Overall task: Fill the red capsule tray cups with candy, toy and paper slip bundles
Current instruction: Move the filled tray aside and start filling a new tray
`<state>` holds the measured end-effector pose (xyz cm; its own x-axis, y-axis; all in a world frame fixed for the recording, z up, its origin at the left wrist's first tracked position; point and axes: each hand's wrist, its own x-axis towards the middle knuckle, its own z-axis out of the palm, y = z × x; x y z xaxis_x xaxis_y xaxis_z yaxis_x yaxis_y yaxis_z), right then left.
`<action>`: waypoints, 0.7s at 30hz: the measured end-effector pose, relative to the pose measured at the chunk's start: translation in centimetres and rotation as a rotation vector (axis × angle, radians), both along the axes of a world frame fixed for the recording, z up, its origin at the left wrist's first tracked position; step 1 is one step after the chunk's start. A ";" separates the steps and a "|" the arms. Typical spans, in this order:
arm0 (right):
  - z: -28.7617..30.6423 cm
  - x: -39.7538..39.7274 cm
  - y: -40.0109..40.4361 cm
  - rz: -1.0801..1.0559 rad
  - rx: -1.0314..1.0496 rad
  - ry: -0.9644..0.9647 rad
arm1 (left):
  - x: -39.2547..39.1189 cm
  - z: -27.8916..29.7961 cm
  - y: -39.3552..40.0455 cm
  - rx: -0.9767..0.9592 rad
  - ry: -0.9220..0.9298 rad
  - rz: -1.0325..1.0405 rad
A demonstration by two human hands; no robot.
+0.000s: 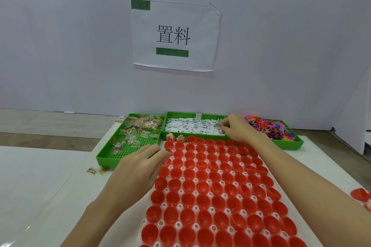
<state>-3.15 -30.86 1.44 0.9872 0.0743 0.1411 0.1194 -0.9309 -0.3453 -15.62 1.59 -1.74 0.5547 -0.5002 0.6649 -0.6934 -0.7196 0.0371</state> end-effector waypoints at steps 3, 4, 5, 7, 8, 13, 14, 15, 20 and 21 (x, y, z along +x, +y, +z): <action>-0.5 0.3 -0.1 -0.058 0.013 -0.005 | -0.1 0.1 0.0 0.004 0.014 -0.003; -0.7 0.4 -0.2 -0.068 0.030 0.003 | -0.2 0.1 0.0 0.004 0.019 -0.003; -0.8 0.4 -0.2 -0.059 0.048 0.013 | -0.2 0.1 0.1 0.005 0.021 -0.003; -0.8 0.3 -0.1 -0.033 0.078 0.027 | -0.2 0.1 0.1 0.008 0.022 -0.001; -0.8 0.2 0.0 -0.027 0.096 0.027 | -0.2 0.1 0.1 0.011 0.024 -0.001; -1.0 0.1 -0.1 -0.011 0.180 0.003 | -0.2 0.1 0.1 0.000 0.057 0.003; -1.0 0.0 -0.1 -0.018 0.197 -0.001 | -0.3 0.1 0.0 -0.016 0.074 0.004; -1.0 0.0 -0.1 -0.021 0.221 -0.001 | -0.3 0.1 0.0 -0.041 0.092 -0.001; -0.7 -1.0 0.5 -0.026 0.319 -0.009 | -0.1 0.2 -0.5 -0.300 0.161 -0.057; -0.6 -1.3 0.7 -0.037 0.349 -0.031 | -0.1 0.2 -0.6 -0.366 0.180 -0.061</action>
<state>-4.50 -30.14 0.83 0.9833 -0.0192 0.1812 0.1032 -0.7612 -0.6403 -15.73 0.95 -1.58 0.6551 -0.2839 0.7002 -0.6932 -0.5944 0.4076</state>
